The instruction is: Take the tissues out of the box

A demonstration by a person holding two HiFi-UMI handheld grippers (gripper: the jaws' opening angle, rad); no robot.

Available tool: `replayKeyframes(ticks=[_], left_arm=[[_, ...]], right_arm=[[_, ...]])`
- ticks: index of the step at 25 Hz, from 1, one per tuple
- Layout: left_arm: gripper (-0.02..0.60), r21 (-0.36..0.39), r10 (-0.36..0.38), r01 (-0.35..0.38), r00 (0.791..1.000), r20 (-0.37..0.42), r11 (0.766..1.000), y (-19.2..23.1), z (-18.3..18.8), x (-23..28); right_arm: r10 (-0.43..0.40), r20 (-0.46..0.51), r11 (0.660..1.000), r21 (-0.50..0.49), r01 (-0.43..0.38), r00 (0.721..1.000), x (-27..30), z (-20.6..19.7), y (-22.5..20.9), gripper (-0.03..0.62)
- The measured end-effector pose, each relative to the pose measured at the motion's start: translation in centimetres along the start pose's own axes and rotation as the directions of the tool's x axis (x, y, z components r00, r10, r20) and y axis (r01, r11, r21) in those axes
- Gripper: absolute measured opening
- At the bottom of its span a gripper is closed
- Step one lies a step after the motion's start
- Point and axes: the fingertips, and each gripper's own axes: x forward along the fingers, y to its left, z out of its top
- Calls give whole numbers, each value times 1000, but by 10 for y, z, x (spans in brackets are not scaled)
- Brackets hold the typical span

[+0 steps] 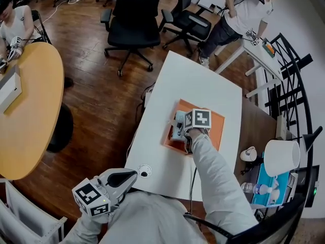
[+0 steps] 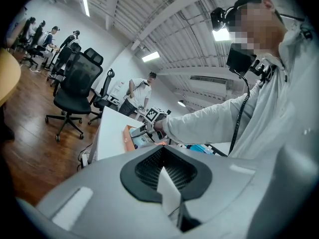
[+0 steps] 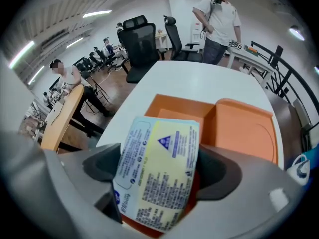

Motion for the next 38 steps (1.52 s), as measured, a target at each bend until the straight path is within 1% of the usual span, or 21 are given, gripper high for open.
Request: replayKeyframes(ticks=[4,7,8,10,12,13,14,15,17,19,21,22,24,25,27,28,29,33,36,37,38], left_arm=[[1,-10,-24,23,1000,-11,1000,-4,1,7],[2,-2,-72,72,997,-22,997,-8,1,18],[1,3,-93,93,995,-23,996,-10,3,23],[2,7,-127,127,991,-30,992,-13,6,31],[1,10,-148,149,988,-49,989,-15,6,36],[1,14,-156,157,986,-61,988,-16,4,39],[0,20,-162,164,984,-75,986,-19,2,43],[1,28,-167,170,982,-90,985,-22,-1,48],[1,43,-176,183,977,-123,982,-30,-6,60],[1,60,-177,188,972,-156,980,-40,-11,73],[0,75,-172,188,969,-179,979,-52,-16,84],[2,75,-174,190,967,-184,979,-60,-17,89],[2,50,-189,200,967,-170,979,-77,-15,96],[1,28,-197,203,969,-150,979,-85,-12,98],[0,17,-186,190,974,-128,982,-95,-10,100],[1,37,-166,173,977,-136,984,-97,-11,101],[2,63,-139,150,979,-151,987,-97,-13,101],[0,135,-42,64,986,-161,989,-99,-21,103],[10,142,-45,66,988,-146,988,-101,-17,106],[77,138,-56,77,987,-149,987,-103,-17,107],[195,139,-69,92,985,-159,986,-105,-17,109]], right_arm=[[23,48,999,-30,-21,999,-17,10,2,466],[117,140,991,-74,-108,983,-51,24,7,466],[167,184,983,-109,-149,969,-70,28,9,465],[277,272,950,-220,-220,922,-123,29,16,465],[380,315,891,-376,-253,870,-182,13,29,465],[417,310,853,-459,-250,854,-208,-2,36,463],[442,289,810,-535,-239,849,-229,-20,40,463],[451,255,767,-600,-226,855,-243,-39,42,463],[433,160,681,-703,-206,887,-250,-80,38,463],[371,46,569,-800,-188,927,-233,-120,31,463],[275,-63,427,-886,-180,960,-199,-157,22,463],[227,-111,353,-917,-188,968,-181,-174,17,463],[164,-196,221,-948,-229,967,-146,-203,11,463],[146,-231,169,-952,-254,962,-133,-214,11,463],[117,-278,99,-952,-290,953,-109,-229,10,463],[108,-294,86,-949,-303,950,-99,-233,11,463],[111,-306,88,-945,-316,946,-92,-235,13,465],[167,-343,138,-920,-366,924,-81,-234,21,465],[210,-354,182,-902,-392,911,-85,-228,17,465],[233,-341,200,-900,-388,911,-89,-224,16,465],[259,-319,218,-900,-377,912,-95,-219,15,467]])
